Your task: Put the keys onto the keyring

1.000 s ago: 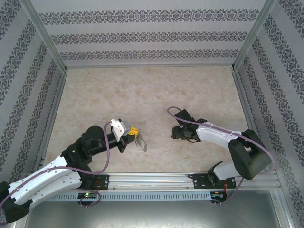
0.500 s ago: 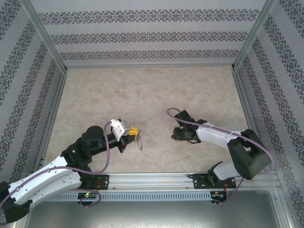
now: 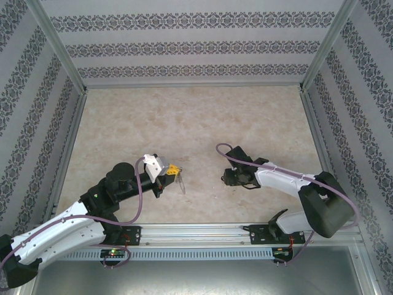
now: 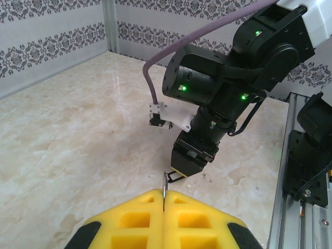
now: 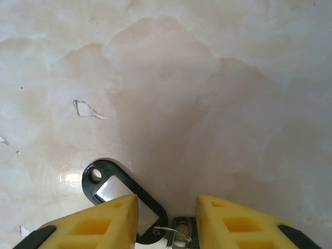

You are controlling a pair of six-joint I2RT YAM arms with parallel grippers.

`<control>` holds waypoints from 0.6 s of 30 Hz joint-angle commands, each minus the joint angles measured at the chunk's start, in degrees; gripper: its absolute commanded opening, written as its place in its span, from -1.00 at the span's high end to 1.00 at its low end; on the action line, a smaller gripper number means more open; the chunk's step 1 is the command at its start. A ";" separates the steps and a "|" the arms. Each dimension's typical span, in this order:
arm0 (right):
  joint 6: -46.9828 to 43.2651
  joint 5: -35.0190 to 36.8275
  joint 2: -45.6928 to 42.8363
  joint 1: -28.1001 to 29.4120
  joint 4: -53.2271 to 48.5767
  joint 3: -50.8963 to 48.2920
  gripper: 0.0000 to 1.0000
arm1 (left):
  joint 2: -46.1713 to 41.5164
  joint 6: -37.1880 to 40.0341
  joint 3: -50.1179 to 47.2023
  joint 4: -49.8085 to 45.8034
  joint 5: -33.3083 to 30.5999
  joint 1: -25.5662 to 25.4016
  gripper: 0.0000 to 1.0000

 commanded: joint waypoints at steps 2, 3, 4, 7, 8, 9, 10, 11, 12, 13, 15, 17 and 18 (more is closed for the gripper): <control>1.39 0.20 -2.39 0.85 -1.77 -1.47 0.30 | -0.26 -0.22 0.01 3.28 -0.13 -0.67 1.00; 1.57 0.17 -2.78 0.88 -1.73 -1.87 0.28 | -0.28 -0.22 0.01 3.29 -0.08 -0.69 1.00; 1.94 0.02 -3.25 0.94 -1.73 -2.19 0.25 | -0.28 -0.21 -0.01 3.33 -0.11 -0.69 1.00; 2.19 -0.33 -4.08 1.02 -1.68 -2.87 0.21 | -0.24 -0.29 -0.12 3.42 -0.04 -0.64 1.00; 2.12 -0.38 -3.92 0.99 -1.81 -2.90 0.21 | -0.20 -0.28 -0.08 3.42 -0.05 -0.69 1.00; 2.11 -0.34 -3.81 1.02 -1.77 -2.96 0.21 | -0.20 -0.25 -0.05 3.42 0.06 -0.69 1.00; 2.08 -0.44 -3.71 1.03 -1.73 -2.99 0.21 | -0.20 -0.29 0.02 3.41 0.11 -0.69 1.00; 2.02 -0.41 -3.63 1.11 -1.65 -2.98 0.21 | -0.20 -0.34 0.03 3.42 0.06 -0.69 1.00; 2.06 -0.38 -3.51 1.11 -1.48 -2.92 0.21 | -0.20 -0.30 -0.02 3.42 0.06 -0.69 1.00; 2.06 -0.25 -3.37 1.12 -1.30 -2.88 0.21 | -0.24 -0.31 0.04 3.33 0.04 -0.69 1.00; 1.82 -0.27 -2.93 1.12 -1.29 -2.56 0.21 | -0.22 -0.30 0.11 3.23 0.07 -0.69 1.00; 1.63 -0.19 -2.40 1.11 -1.38 -2.16 0.21 | -0.37 -0.30 0.13 3.17 0.04 -0.69 1.00; 1.60 -0.12 -2.30 1.10 -1.33 -2.04 0.21 | -0.36 -0.30 0.15 3.18 0.06 -0.69 1.00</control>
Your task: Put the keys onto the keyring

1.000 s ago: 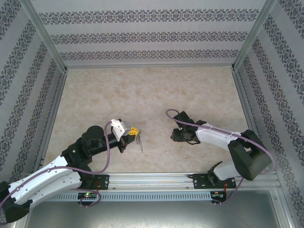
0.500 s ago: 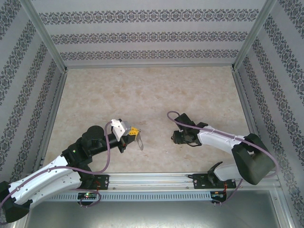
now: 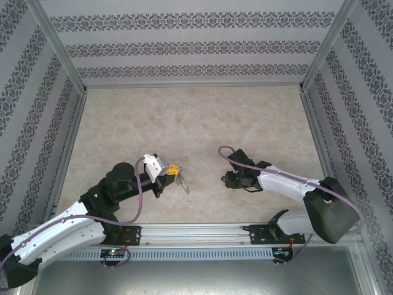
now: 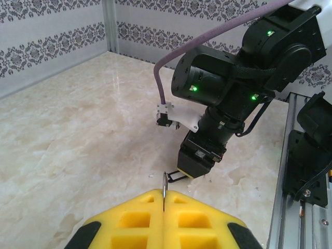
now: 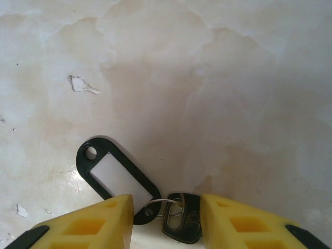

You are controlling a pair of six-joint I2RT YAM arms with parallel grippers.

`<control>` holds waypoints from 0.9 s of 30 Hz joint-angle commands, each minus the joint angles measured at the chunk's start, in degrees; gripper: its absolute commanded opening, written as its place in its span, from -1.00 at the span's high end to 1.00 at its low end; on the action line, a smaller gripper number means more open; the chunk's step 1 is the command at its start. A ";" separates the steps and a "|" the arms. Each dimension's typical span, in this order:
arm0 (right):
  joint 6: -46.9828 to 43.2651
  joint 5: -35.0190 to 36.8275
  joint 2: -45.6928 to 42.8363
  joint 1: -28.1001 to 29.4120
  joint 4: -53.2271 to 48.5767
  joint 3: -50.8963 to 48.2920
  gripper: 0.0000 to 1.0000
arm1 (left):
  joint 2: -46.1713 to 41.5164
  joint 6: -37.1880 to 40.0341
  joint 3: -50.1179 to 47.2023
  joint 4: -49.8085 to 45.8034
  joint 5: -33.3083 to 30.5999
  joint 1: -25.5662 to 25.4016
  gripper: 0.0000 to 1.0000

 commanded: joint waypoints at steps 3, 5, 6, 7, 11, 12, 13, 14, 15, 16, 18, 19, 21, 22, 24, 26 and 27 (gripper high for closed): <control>0.11 -0.16 1.05 0.59 -0.61 0.58 0.23 | -0.46 -0.25 0.10 3.18 -0.07 -0.69 1.00; -0.03 -0.44 1.33 0.68 -0.50 0.86 0.26 | -0.43 -0.26 0.05 3.27 0.00 -0.69 1.00; -0.14 -0.57 1.52 0.75 -0.37 1.03 0.27 | -0.37 -0.21 0.11 3.29 -0.06 -0.69 1.00; -0.27 -0.66 1.77 0.87 -0.35 1.20 0.27 | -0.37 -0.21 0.07 3.25 -0.04 -0.69 1.00; -0.51 -0.64 2.71 1.68 -0.52 2.05 0.31 | -0.36 -0.17 0.12 3.26 -0.07 -0.69 1.00; -0.40 -0.59 2.84 1.94 -0.60 2.17 0.32 | -0.37 -0.21 0.10 3.29 -0.11 -0.69 1.00; -0.42 -0.54 2.94 2.10 -0.61 2.31 0.34 | -0.37 -0.25 0.10 3.32 -0.13 -0.69 1.00; -0.40 -0.61 2.94 2.25 -0.61 2.36 0.36 | -0.35 -0.21 0.10 3.29 -0.11 -0.69 1.00; -0.39 -0.54 2.94 2.45 -0.61 2.36 0.38 | -0.35 -0.20 0.11 3.32 -0.10 -0.69 1.00; -0.42 -0.54 2.88 2.61 -0.61 2.43 0.39 | -0.37 -0.16 0.13 3.25 -0.09 -0.69 1.00; -0.44 -0.51 2.94 2.81 -0.67 2.36 0.40 | -0.33 -0.21 0.06 3.25 -0.13 -0.69 1.00; -0.44 -0.45 2.94 2.80 -0.69 2.36 0.41 | -0.38 -0.22 0.10 3.26 -0.14 -0.69 1.00; -0.39 -0.49 2.92 2.87 -0.66 2.27 0.42 | -0.33 -0.21 0.13 3.27 -0.08 -0.69 1.00; -0.32 -0.45 2.94 2.98 -0.70 2.27 0.43 | -0.37 -0.21 0.09 3.29 -0.09 -0.69 1.00; -0.36 -0.36 2.81 3.13 -0.85 2.27 0.45 | -0.48 -0.24 0.11 3.20 -0.15 -0.69 1.00; -0.32 -0.13 2.38 3.40 -1.20 2.27 0.46 | -0.46 -0.30 0.12 3.23 -0.14 -0.69 1.00; -0.27 -0.02 2.17 3.46 -1.38 2.23 0.46 | -0.48 -0.32 0.12 3.17 -0.08 -0.69 1.00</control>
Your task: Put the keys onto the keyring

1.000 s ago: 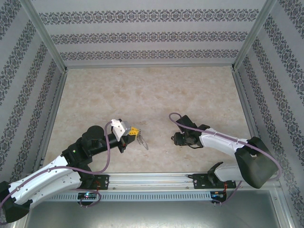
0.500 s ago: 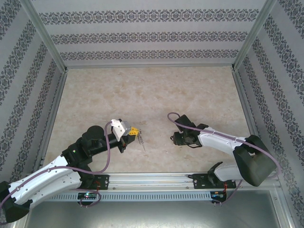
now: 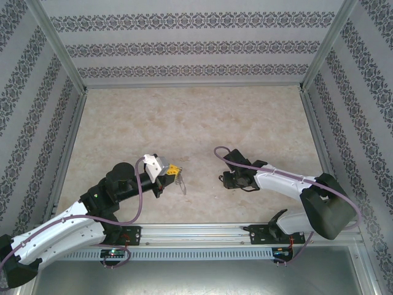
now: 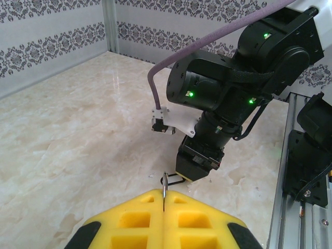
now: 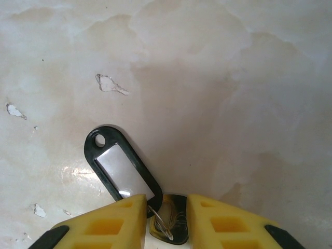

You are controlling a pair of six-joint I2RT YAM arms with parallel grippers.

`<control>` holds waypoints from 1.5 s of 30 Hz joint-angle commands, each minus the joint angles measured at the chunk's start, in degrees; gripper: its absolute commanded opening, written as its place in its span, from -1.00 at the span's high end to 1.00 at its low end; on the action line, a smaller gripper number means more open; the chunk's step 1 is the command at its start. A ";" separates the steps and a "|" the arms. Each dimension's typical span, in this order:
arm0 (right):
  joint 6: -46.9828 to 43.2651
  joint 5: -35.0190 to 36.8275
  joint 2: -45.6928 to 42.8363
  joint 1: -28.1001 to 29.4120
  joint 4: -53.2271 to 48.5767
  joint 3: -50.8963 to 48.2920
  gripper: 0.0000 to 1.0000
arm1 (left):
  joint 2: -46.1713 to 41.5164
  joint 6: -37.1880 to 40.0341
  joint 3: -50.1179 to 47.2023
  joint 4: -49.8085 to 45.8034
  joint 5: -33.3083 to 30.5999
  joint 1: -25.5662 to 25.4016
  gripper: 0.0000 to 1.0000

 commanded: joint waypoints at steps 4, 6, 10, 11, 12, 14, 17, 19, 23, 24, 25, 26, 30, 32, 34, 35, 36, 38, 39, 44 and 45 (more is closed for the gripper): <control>0.21 0.19 -1.28 1.37 -2.25 0.39 0.46 | -0.44 -0.34 0.13 3.17 -0.08 -0.69 1.00; 0.32 0.23 -1.79 1.45 -2.43 0.28 0.44 | -0.35 -0.30 0.12 3.20 -0.14 -0.69 1.00; 0.39 0.40 -2.21 1.66 -2.52 -0.03 0.44 | -0.36 -0.32 0.11 3.07 -0.06 -0.69 1.00; 0.36 0.32 -2.25 1.70 -2.52 -0.07 0.44 | -0.44 -0.30 0.20 2.98 -0.11 -0.69 1.00; 0.36 0.30 -2.27 1.78 -2.42 -0.15 0.45 | -0.44 -0.30 0.17 2.93 -0.16 -0.69 1.00; 0.50 0.32 -2.25 1.78 -2.26 -0.33 0.45 | -0.44 -0.30 0.20 2.89 -0.18 -0.69 1.00; 0.50 0.32 -2.05 1.79 -2.08 -0.33 0.46 | -0.51 -0.30 0.22 2.94 -0.22 -0.69 1.00; 0.39 0.32 -1.86 1.75 -1.91 -0.33 0.47 | -0.46 -0.30 0.21 2.93 -0.17 -0.69 1.00; 0.46 0.19 -1.79 1.72 -1.73 -0.40 0.53 | -0.61 -0.30 0.17 2.72 -0.14 -0.69 1.00; 0.46 0.18 -1.77 1.81 -1.65 -0.50 0.55 | -0.70 -0.30 0.21 2.72 -0.09 -0.69 1.00; 0.36 0.14 -1.78 1.81 -1.64 -0.55 0.56 | -0.70 -0.30 0.20 2.77 -0.17 -0.69 1.00; 0.40 0.11 -1.85 1.85 -1.66 -0.64 0.57 | -0.70 -0.36 0.16 2.75 -0.13 -0.69 1.00; 0.37 -0.03 -2.26 1.79 -1.73 -0.90 0.61 | -0.68 -0.30 0.20 2.72 -0.10 -0.69 1.00; 0.30 -0.04 -2.48 1.81 -1.73 -1.08 0.62 | -0.69 -0.30 0.22 2.72 -0.09 -0.69 1.00; 0.31 -0.04 -2.48 1.81 -1.58 -1.21 0.62 | -0.70 -0.28 0.14 2.72 -0.12 -0.69 1.00; 0.25 -0.08 -2.40 1.87 -1.47 -1.21 0.62 | -0.70 -0.30 0.16 2.72 -0.11 -0.69 1.00; 0.32 -0.12 -2.32 1.96 -1.38 -1.21 0.63 | -0.81 -0.30 0.15 2.65 -0.10 -0.69 1.00; 0.34 -0.32 -2.26 1.97 -1.20 -1.30 0.65 | -0.84 -0.30 0.26 2.60 -0.09 -0.69 1.00; 0.32 -0.34 -2.21 2.01 -1.21 -1.22 0.67 | -0.88 -0.43 0.26 2.48 -0.08 -0.69 1.00; 0.25 -0.30 -2.47 2.05 -1.11 -1.30 0.74 | -0.83 -0.43 0.14 2.45 -0.13 -0.71 1.00; 0.29 -0.41 -2.55 2.06 -1.03 -1.30 0.74 | -0.92 -0.47 0.17 2.48 -0.08 -0.69 1.00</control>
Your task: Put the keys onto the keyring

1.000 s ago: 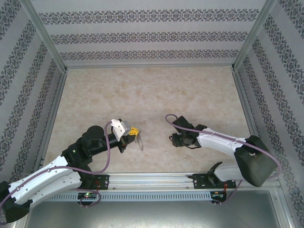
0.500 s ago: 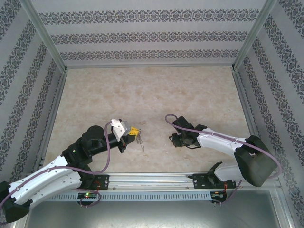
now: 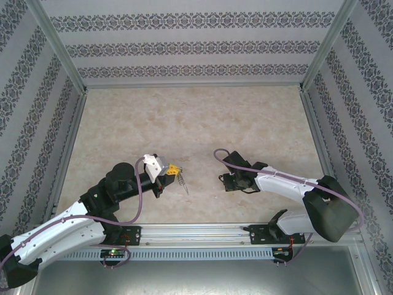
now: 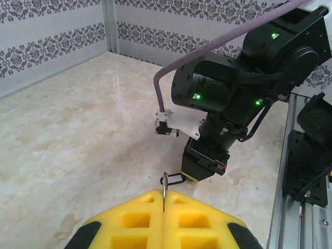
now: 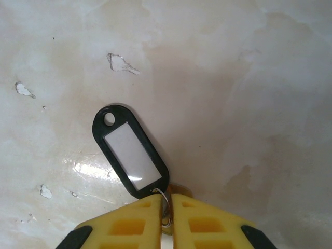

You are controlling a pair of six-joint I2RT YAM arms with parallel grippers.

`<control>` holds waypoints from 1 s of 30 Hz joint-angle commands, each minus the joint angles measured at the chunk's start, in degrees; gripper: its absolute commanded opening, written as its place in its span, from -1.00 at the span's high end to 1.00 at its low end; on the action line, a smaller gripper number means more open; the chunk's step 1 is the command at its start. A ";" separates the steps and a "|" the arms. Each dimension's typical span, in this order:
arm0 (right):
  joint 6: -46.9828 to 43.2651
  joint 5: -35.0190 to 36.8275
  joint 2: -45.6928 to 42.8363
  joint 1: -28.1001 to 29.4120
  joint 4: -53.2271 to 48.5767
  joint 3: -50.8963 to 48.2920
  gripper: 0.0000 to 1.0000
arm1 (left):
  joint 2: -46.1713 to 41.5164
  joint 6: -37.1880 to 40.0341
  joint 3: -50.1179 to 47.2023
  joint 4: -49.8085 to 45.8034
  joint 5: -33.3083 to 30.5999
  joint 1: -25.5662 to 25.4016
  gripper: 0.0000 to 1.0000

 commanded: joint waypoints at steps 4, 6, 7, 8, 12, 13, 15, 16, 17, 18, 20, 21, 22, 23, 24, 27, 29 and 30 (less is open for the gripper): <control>-0.02 -0.14 -1.67 1.08 0.00 -0.76 0.81 | -0.90 -0.47 0.18 2.47 -0.20 -0.69 1.00; -0.29 -0.03 -2.48 1.16 -0.06 -0.99 0.87 | -0.85 -0.39 0.19 2.51 -0.29 -0.69 1.00; -0.46 -0.02 -2.87 1.22 -0.02 -1.04 0.89 | -0.85 -0.39 0.21 2.50 -0.31 -0.69 1.00; -0.67 -0.01 -3.58 1.28 -0.06 -1.16 0.91 | -0.82 -0.39 0.15 2.41 -0.28 -0.69 1.00; -2.65 -0.10 -7.70 2.41 0.63 -1.68 0.98 | -0.74 -0.39 0.39 2.15 -0.39 -0.69 1.00; -3.24 -0.10 -9.10 2.84 1.21 -1.97 0.98 | -0.65 -0.39 0.49 2.07 -0.35 -0.64 1.00; -4.83 -0.21 -13.51 4.10 3.02 -2.97 1.00 | -0.42 -0.40 0.91 1.71 -0.29 -0.69 1.00; -5.53 -0.26 -15.65 4.66 3.86 -3.50 1.00 | -0.30 -0.39 1.14 1.46 -0.16 -0.69 1.00; -6.55 -0.80 -18.39 5.06 4.74 -4.13 1.00 | -0.13 -0.38 1.39 1.20 -0.14 -0.69 1.00; -7.78 -2.15 -21.26 5.12 5.59 -4.82 1.00 | -0.02 -0.39 1.68 0.94 -0.03 -0.69 1.00; -9.83 -4.26 -26.26 5.20 6.00 -5.61 1.00 | 0.32 -0.25 2.49 0.10 0.25 -0.69 1.00; -10.94 -5.33 -28.76 5.20 6.00 -5.95 1.00 | 0.49 -0.15 2.95 -0.45 0.53 -0.68 1.00; -12.06 -6.46 -30.78 5.24 6.04 -6.19 1.00 | 0.55 -0.04 3.35 -0.80 0.72 -0.69 1.00; -13.35 -7.91 -33.32 5.22 6.29 -6.32 1.00 | 0.61 0.10 3.81 -1.37 0.86 -0.69 1.00; -14.52 -9.63 -35.71 5.34 6.63 -6.53 1.00 | 0.67 0.27 4.27 -1.95 1.02 -0.69 1.00; -16.98 -14.34 -41.21 5.51 8.27 -7.16 1.00 | 0.75 1.07 5.56 -3.57 1.55 -0.68 1.00; -18.17 -17.64 -43.68 5.71 9.22 -7.12 1.00 | 1.11 1.88 6.73 -4.75 2.95 -0.69 1.00; -18.59 -19.23 -44.34 5.77 9.66 -6.77 1.00 | 1.36 2.26 7.28 -5.16 3.83 -0.69 1.00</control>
